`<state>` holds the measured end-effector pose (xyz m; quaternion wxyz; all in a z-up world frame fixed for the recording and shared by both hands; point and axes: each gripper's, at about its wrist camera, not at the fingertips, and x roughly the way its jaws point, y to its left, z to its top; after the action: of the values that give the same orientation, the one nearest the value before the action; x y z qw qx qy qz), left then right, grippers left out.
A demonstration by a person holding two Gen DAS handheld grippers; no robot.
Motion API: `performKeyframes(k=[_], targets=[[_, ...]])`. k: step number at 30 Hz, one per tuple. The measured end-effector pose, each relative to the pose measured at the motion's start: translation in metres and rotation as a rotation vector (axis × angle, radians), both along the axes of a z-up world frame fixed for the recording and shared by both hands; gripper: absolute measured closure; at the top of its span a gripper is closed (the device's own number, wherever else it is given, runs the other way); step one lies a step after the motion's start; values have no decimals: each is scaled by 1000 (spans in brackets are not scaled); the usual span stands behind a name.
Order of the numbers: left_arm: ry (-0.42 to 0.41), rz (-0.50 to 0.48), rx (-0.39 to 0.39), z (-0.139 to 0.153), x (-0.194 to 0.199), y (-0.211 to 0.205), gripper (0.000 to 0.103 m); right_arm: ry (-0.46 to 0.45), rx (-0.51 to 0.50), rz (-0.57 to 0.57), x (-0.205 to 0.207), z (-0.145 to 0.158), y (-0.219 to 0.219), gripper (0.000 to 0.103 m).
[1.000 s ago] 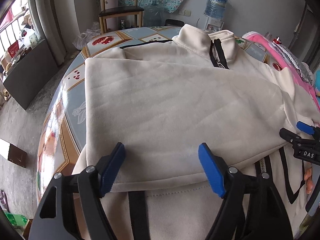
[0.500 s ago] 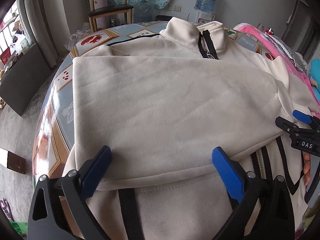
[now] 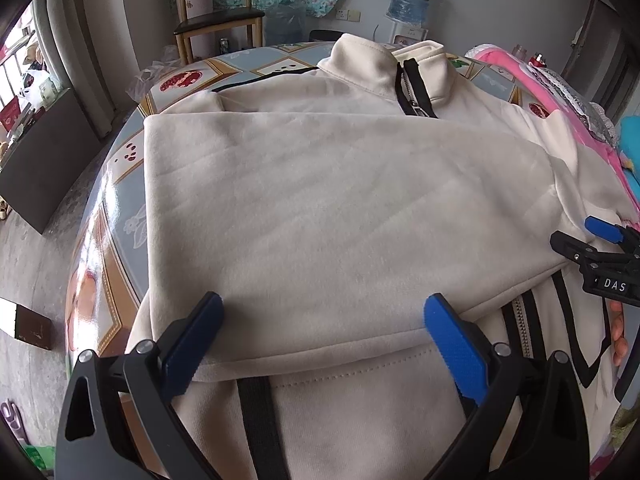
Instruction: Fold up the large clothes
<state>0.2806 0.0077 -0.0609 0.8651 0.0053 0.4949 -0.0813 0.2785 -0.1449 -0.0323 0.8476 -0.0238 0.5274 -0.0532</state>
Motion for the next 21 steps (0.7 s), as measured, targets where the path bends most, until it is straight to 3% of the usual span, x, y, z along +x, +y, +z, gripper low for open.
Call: performKeyframes(k=[21], targets=[[5, -17, 23, -1, 2, -2, 4, 18, 3, 0, 7, 0, -1, 7]])
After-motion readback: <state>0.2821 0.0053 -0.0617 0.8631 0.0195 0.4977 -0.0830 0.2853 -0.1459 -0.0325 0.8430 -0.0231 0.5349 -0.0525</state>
